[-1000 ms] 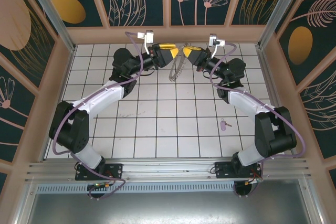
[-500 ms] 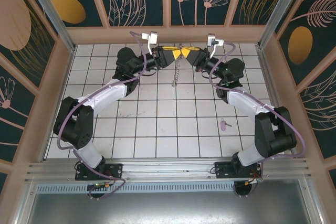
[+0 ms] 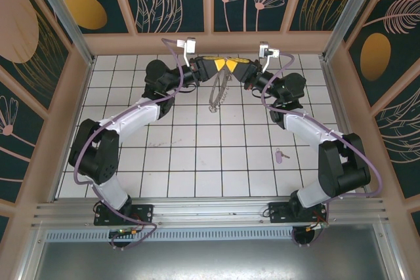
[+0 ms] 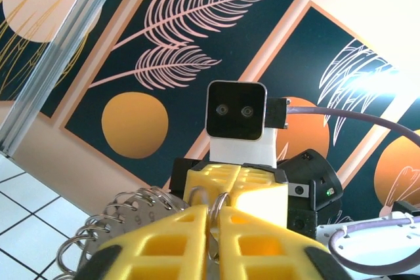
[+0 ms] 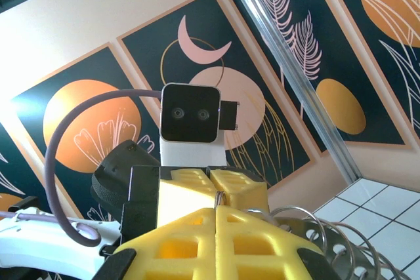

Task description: Put the keys on the keyring

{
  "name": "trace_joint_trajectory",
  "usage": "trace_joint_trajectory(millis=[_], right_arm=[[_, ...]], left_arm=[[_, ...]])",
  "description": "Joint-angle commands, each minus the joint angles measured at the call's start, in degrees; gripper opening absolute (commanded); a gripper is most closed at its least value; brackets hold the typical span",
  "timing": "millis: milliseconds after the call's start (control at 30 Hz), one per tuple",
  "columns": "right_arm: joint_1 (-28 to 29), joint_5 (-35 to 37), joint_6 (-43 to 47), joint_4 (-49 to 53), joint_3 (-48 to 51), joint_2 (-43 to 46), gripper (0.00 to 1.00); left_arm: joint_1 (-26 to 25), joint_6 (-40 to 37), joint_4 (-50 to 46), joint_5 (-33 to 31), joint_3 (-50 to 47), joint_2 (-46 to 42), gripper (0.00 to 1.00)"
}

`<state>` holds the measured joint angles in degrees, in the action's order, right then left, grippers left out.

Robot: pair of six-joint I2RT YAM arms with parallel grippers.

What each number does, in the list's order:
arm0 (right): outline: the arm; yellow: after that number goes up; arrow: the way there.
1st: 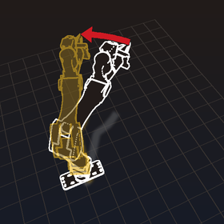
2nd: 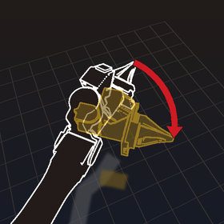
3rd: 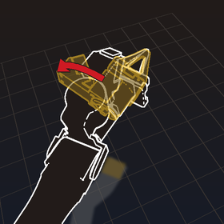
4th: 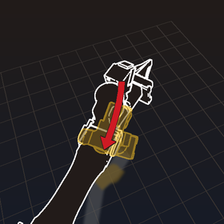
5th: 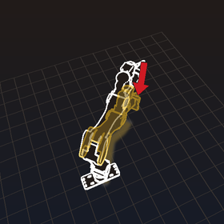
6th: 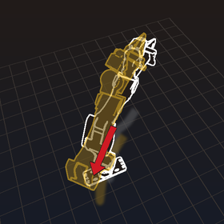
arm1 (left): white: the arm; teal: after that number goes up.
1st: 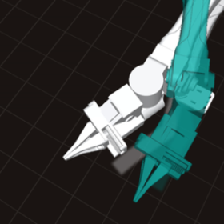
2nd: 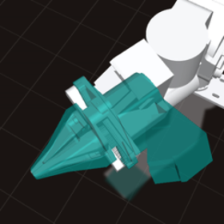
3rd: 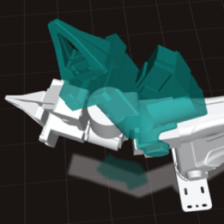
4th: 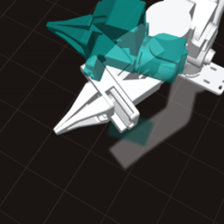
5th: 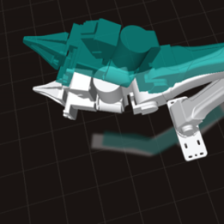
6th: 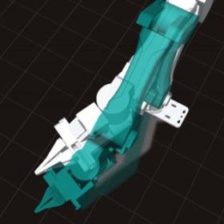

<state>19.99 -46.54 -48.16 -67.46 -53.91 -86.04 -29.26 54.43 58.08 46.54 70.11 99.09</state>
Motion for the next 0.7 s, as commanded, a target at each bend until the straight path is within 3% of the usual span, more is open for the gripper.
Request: trace_joint_trajectory(millis=[0,167,400,667], right_arm=[[0.41,-0.50,0.34,-3.55,-1.92,0.43,0.00],[0.42,0.37,0.79,-0.93,-1.93,0.55,0.00],[0.15,3.11,2.85,8.81,-0.78,3.46,0.40],[0.05,7.56,9.82,29.61,-1.19,10.66,0.58]], left_arm=[[-0.18,0.50,3.54,1.53,1.51,0.74,0.04],[-0.18,-0.57,2.86,1.17,1.20,0.63,0.00],[-0.19,-7.25,-2.91,-0.84,0.15,-0.51,0.00],[-0.15,-15.06,-10.47,-1.98,-2.07,-5.10,0.00]])
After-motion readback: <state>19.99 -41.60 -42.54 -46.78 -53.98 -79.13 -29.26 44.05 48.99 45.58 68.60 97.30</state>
